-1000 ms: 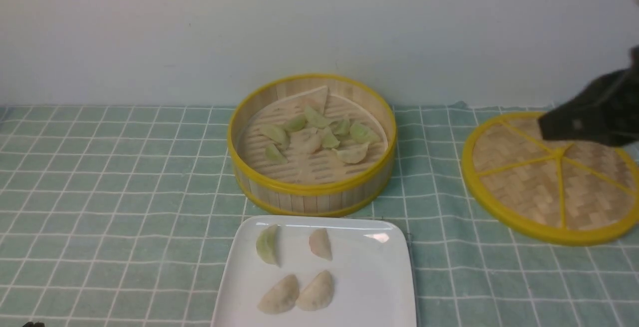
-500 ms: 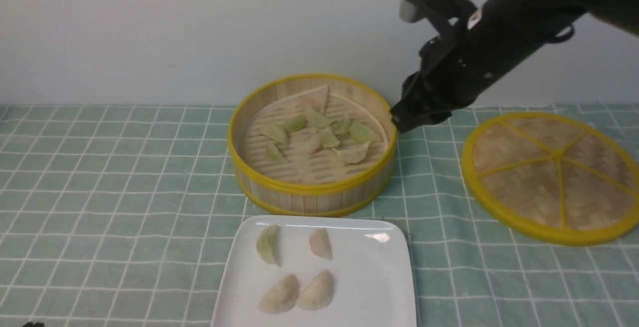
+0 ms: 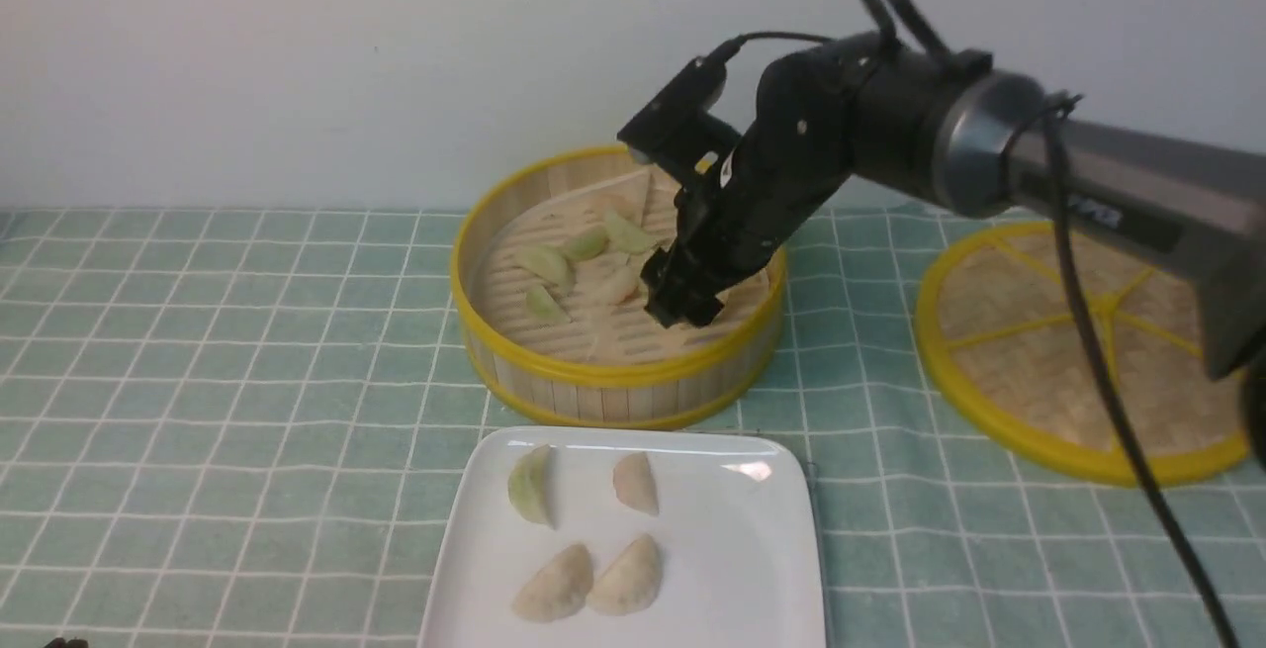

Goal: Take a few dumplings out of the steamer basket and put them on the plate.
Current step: Use the right arm to grab a dumpling from inside the steamer

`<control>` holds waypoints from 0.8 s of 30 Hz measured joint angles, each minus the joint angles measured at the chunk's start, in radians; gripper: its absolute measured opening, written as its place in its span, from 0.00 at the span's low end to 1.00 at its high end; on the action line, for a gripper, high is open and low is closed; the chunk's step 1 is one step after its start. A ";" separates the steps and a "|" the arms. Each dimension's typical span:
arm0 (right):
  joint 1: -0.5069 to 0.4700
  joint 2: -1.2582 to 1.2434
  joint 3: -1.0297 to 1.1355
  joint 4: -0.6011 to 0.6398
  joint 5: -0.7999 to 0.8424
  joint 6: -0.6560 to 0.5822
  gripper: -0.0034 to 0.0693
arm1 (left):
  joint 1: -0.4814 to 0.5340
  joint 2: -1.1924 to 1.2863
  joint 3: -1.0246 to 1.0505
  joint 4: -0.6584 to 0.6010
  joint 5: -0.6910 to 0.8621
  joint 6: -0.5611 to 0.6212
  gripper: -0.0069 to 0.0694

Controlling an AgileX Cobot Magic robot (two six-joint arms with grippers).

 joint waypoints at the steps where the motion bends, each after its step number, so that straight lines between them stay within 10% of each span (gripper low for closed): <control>1: 0.000 0.024 -0.008 -0.009 -0.014 0.004 0.75 | 0.000 0.000 0.000 0.000 0.000 0.000 0.08; 8: 0.000 0.090 -0.033 -0.078 -0.070 0.037 0.72 | 0.000 0.000 0.000 -0.001 0.000 0.000 0.08; 14: 0.000 0.091 -0.034 -0.196 -0.079 0.202 0.32 | 0.000 0.000 0.000 -0.001 0.000 0.000 0.08; 24: 0.001 -0.099 -0.035 -0.178 0.131 0.269 0.30 | 0.000 0.000 0.000 -0.001 0.000 0.000 0.08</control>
